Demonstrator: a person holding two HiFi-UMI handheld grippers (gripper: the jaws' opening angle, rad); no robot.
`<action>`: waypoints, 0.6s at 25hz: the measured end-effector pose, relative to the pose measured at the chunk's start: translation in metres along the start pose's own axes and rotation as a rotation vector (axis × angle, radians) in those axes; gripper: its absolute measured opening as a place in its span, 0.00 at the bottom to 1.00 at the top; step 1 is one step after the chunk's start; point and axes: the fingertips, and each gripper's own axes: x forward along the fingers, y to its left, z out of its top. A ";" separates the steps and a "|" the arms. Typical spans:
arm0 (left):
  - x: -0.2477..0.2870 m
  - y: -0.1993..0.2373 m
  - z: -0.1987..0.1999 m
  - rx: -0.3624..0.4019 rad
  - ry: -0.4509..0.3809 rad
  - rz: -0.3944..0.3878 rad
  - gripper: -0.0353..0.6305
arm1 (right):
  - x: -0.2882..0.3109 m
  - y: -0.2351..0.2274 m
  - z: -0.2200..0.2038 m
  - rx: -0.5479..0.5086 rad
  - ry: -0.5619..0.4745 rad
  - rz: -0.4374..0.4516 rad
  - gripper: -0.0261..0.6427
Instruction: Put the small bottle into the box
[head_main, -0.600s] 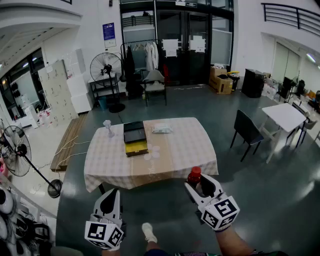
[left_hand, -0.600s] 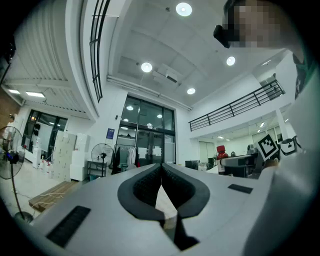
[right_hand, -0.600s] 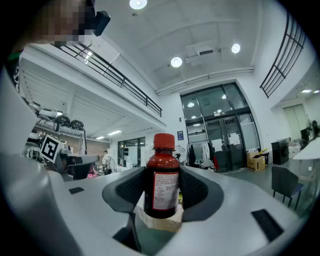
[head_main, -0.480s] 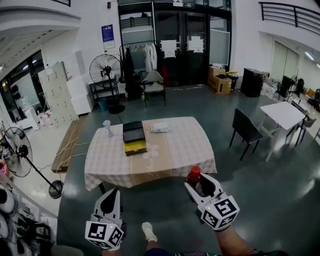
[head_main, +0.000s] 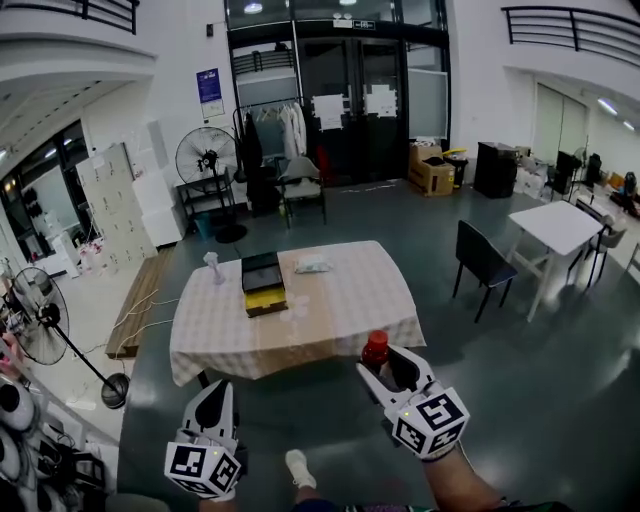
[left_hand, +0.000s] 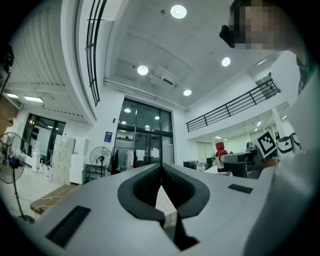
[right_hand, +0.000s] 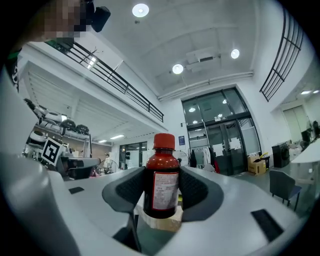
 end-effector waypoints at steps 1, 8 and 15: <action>-0.002 -0.002 0.000 0.006 0.001 -0.001 0.09 | -0.003 0.002 -0.001 -0.007 0.004 0.002 0.36; -0.011 -0.002 -0.002 0.014 -0.003 0.002 0.09 | -0.003 0.013 -0.009 -0.010 0.024 0.019 0.36; -0.013 0.010 -0.010 0.014 0.002 0.010 0.09 | 0.006 0.019 -0.010 0.000 0.034 0.034 0.36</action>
